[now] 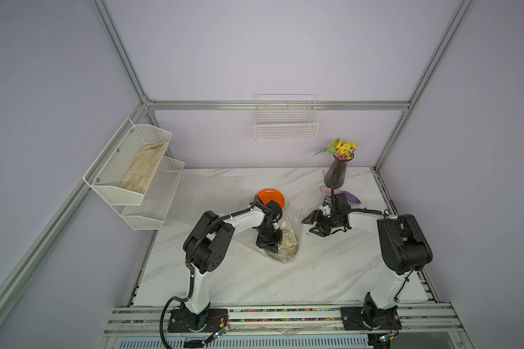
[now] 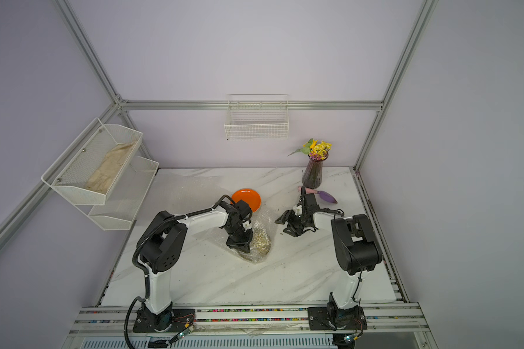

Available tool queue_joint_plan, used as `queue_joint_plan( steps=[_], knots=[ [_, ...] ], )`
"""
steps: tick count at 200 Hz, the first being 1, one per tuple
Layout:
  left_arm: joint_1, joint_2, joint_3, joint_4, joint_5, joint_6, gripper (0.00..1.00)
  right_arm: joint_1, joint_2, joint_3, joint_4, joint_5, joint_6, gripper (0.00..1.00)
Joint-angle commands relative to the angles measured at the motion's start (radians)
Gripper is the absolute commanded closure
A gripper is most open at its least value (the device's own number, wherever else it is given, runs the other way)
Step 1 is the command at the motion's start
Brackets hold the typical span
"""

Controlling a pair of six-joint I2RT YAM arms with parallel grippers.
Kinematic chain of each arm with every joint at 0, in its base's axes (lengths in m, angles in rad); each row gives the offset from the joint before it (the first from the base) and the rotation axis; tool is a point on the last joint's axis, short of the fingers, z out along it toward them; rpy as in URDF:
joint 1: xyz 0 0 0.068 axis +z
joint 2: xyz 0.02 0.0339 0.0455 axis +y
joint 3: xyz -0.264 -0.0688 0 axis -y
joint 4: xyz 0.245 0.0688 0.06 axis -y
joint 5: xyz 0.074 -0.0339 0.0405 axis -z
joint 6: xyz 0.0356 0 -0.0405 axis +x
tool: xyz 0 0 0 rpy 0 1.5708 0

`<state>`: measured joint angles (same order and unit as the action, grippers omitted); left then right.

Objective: Wrap dinner plates in bubble wrap
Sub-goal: Wrap the plate in the bubble wrap.

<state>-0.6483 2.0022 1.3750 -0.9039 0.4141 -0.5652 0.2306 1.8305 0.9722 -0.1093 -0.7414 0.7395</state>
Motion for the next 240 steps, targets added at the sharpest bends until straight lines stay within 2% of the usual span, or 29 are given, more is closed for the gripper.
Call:
queue_joint_plan(
  steps=[1, 33, 60, 75, 107, 148, 212, 240],
  knots=[
    [-0.005, 0.041, -0.075, -0.012, -0.064, -0.009, 0.89, 0.007, 0.106, 0.070, 0.126, -0.018, 0.005, 0.39],
    [-0.005, 0.031, -0.101, -0.001, -0.061, -0.019, 0.89, 0.006, 0.182, 0.112, 0.140, 0.004, 0.011, 0.52],
    [-0.007, 0.025, -0.113, 0.003, -0.055, -0.023, 0.89, 0.006, 0.196, 0.129, 0.151, -0.003, 0.026, 0.56],
    [-0.007, 0.013, -0.123, 0.002, -0.060, -0.026, 0.89, 0.011, 0.123, 0.077, 0.164, 0.024, 0.026, 0.57],
    [-0.007, 0.016, -0.128, 0.004, -0.062, -0.031, 0.89, 0.012, -0.080, -0.018, 0.050, 0.150, -0.022, 0.55],
    [-0.005, -0.029, -0.210, 0.017, -0.080, -0.054, 0.89, 0.086, -0.234, -0.025, -0.043, 0.308, -0.102, 0.52],
    [-0.005, -0.083, -0.291, 0.050, -0.069, -0.080, 0.89, 0.148, -0.036, 0.033, 0.020, 0.277, -0.106, 0.47],
    [-0.005, -0.075, -0.276, 0.051, -0.071, -0.076, 0.88, 0.148, 0.013, 0.056, 0.072, 0.268, -0.099, 0.51]
  ],
)
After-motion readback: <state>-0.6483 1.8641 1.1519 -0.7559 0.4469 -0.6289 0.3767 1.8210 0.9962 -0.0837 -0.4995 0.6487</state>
